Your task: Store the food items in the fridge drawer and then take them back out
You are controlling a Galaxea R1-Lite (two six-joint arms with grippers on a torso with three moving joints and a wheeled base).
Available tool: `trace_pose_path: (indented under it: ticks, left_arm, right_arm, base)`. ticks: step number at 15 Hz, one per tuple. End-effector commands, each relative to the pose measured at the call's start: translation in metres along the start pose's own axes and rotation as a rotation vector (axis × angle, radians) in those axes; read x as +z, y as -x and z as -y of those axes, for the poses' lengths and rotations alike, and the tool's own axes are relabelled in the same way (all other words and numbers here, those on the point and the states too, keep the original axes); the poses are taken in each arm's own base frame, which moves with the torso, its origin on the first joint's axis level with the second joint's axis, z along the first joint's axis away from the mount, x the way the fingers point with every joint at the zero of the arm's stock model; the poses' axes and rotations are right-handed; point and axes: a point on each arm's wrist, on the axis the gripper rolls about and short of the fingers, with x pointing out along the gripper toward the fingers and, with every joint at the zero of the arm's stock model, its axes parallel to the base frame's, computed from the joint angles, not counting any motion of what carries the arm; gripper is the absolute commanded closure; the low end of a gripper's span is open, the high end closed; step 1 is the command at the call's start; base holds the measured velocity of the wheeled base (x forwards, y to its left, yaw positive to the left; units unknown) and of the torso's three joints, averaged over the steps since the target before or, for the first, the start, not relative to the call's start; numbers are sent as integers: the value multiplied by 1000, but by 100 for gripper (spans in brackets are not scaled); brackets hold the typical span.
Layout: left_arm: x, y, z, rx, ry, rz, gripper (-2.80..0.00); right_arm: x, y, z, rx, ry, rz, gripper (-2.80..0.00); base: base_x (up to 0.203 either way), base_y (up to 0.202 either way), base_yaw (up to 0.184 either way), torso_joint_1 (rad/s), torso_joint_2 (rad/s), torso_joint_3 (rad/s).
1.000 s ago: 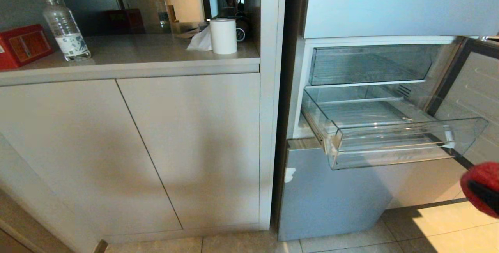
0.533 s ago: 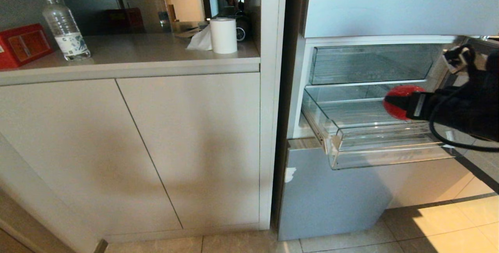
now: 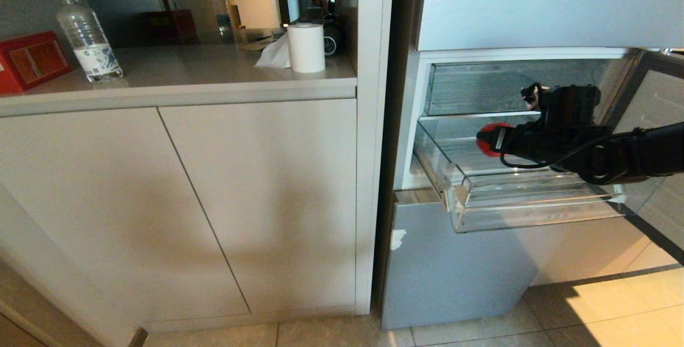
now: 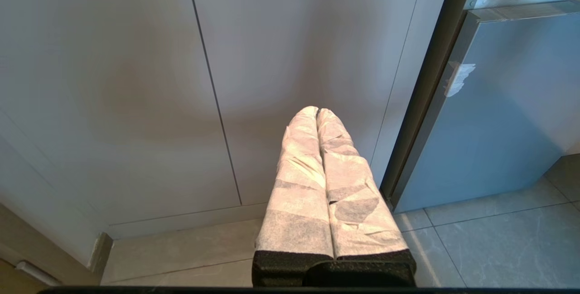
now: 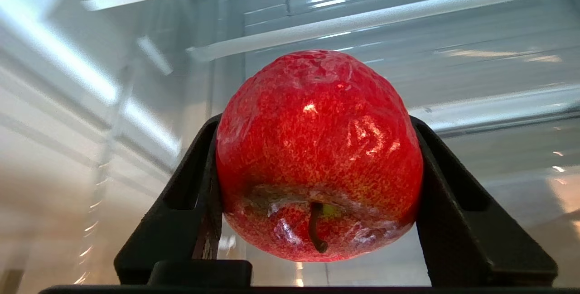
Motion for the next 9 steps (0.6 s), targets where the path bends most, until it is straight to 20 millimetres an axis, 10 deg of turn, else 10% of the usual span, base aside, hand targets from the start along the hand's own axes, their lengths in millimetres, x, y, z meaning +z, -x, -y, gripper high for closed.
trace_pose_path:
  ticks: [1, 9]
  left_arm:
    - [0, 0, 0, 0, 0, -3, 0]
    - [0, 0, 0, 0, 0, -2, 0]
  right_arm:
    - [-16, -24, 5, -13, -3, -30, -280]
    - [22, 8, -1, 4, -42, 62, -280]
  base:
    - [0, 0, 0, 0, 0, 0]
    - [0, 0, 0, 0, 0, 0]
